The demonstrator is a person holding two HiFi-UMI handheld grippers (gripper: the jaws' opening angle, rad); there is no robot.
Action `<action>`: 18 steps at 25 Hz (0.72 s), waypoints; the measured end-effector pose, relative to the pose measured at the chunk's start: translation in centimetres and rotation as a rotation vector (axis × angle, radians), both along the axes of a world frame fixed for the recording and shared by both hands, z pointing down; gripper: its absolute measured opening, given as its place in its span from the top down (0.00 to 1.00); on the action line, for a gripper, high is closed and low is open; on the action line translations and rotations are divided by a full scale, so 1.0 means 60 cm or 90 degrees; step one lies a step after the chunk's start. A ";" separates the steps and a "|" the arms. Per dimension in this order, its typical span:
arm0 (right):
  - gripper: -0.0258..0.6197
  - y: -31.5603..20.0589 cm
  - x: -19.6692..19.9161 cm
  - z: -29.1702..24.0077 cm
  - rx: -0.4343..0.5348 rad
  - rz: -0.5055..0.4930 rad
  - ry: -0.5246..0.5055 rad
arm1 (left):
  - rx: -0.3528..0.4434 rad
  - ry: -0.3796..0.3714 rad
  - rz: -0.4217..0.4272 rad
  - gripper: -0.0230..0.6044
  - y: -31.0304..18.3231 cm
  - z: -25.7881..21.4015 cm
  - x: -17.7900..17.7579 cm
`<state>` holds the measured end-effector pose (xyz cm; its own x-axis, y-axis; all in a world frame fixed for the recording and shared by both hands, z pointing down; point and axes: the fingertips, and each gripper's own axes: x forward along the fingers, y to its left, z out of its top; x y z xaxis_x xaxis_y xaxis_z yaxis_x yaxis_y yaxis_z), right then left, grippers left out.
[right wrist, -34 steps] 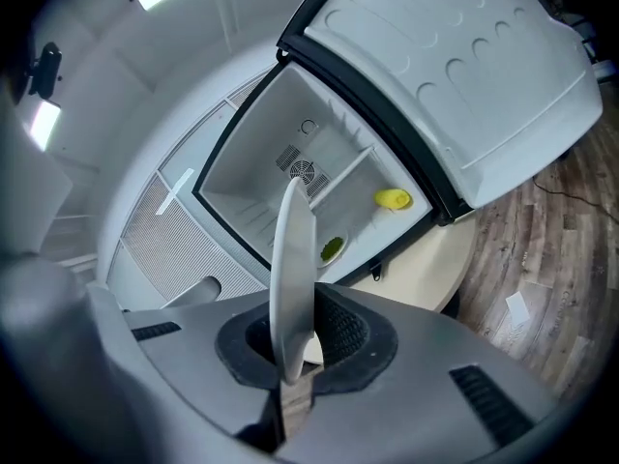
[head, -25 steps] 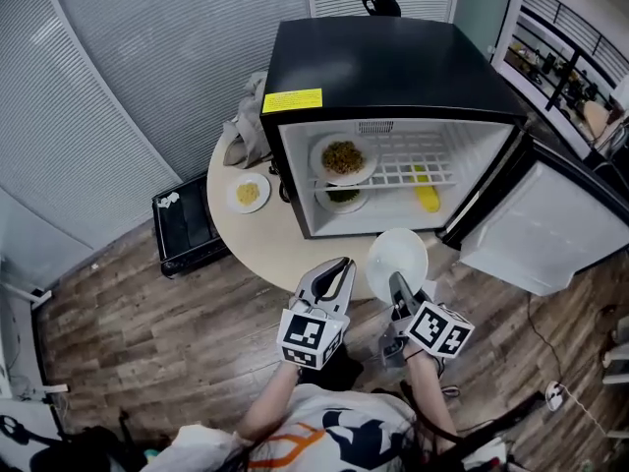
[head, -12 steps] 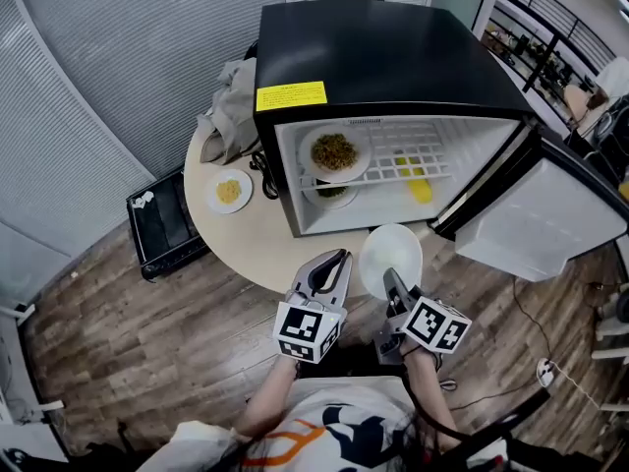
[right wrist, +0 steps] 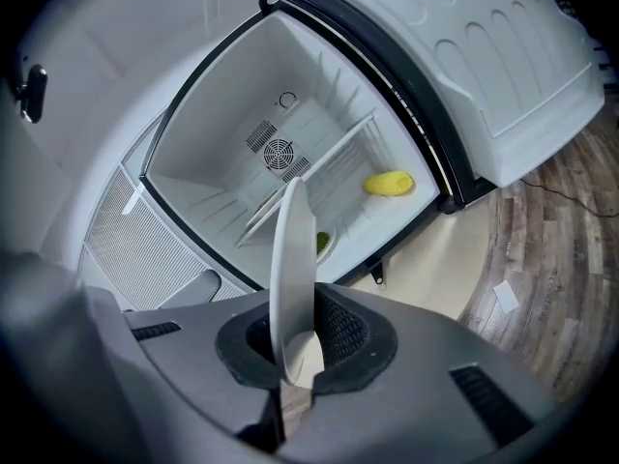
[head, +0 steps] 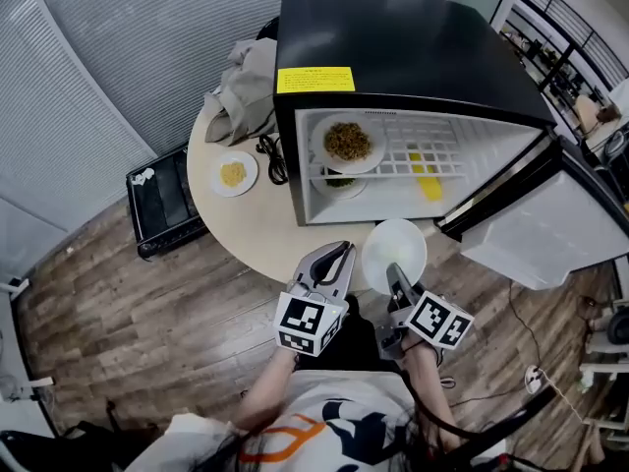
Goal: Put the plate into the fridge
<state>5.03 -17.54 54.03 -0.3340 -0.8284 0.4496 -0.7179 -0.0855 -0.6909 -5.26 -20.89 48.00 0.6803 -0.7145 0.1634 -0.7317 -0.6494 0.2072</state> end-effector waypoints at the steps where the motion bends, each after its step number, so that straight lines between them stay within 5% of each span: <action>1: 0.93 -0.004 0.000 0.001 0.000 0.000 -0.004 | 0.001 -0.005 0.000 0.91 0.000 0.001 -0.001; 18: 0.93 -0.069 0.045 0.039 -0.021 -0.007 -0.039 | -0.007 -0.032 0.009 0.91 -0.043 0.017 0.044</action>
